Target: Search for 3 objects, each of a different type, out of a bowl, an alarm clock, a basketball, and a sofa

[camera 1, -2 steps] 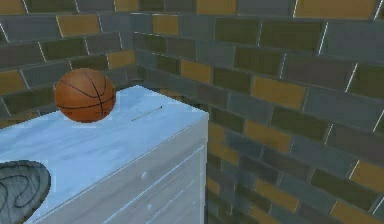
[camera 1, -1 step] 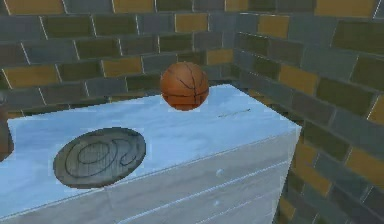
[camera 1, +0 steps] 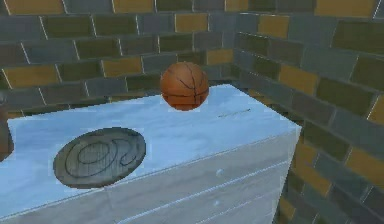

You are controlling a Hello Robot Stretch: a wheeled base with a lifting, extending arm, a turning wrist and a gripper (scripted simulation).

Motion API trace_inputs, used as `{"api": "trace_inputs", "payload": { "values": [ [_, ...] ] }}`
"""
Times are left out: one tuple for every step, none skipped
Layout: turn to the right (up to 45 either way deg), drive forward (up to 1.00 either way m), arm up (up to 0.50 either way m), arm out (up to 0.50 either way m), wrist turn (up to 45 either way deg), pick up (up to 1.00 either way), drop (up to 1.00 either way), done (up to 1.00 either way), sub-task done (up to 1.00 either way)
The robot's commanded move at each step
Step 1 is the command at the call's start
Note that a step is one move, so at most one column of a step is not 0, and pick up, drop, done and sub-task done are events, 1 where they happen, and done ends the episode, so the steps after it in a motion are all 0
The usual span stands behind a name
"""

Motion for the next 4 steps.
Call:
{"api": "trace_inputs", "payload": {
  "values": [
    [-45.0,0.00,0.00,0.00,0.0,0.00,0.00,0.00,0.00],
    [-45.0,0.00,0.00,0.00,0.0,0.00,0.00,0.00,0.00],
    [-36.0,0.00,0.00,0.00,0.0,0.00,0.00,0.00,0.00],
    [0.0,1.00,0.00,0.00,0.0,0.00,0.00,0.00,0.00]
  ]
}}
